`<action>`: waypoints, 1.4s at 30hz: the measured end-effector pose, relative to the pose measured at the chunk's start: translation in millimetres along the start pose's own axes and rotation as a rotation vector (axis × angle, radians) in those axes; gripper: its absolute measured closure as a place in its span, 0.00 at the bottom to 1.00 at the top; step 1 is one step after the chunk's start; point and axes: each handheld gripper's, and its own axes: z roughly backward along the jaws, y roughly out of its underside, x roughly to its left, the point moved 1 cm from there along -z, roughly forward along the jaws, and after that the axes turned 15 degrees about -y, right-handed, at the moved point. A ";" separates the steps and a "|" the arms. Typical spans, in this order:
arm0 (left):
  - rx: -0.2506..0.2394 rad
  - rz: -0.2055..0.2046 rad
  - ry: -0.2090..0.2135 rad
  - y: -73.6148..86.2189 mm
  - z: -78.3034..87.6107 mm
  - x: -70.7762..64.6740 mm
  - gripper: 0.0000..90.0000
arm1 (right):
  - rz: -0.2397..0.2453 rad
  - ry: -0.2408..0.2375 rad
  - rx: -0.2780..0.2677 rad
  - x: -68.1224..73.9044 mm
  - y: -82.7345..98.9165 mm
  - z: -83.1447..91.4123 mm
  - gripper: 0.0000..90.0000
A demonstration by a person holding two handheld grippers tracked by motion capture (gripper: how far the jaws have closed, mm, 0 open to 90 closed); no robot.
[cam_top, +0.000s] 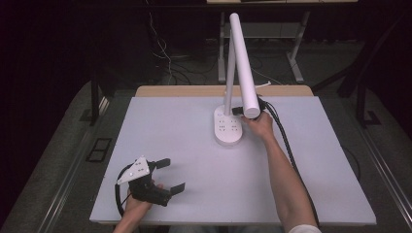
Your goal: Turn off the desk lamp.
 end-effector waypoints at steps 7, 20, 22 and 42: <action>0.000 -0.006 -0.005 -0.2 0.8 -0.4 0.00 | 0.003 0.001 -0.003 -0.6 -0.3 0.4 1.00; -0.003 0.000 -0.008 -0.3 0.9 0.4 0.00 | 0.009 0.006 0.002 1.2 -0.6 0.2 1.00; -0.004 -0.004 -0.007 -0.3 1.2 0.1 0.00 | -0.002 0.004 -0.005 1.0 0.0 0.3 1.00; -0.003 -0.001 -0.009 -0.3 1.4 0.5 0.00 | -0.006 0.004 -0.039 0.8 0.1 9.5 1.00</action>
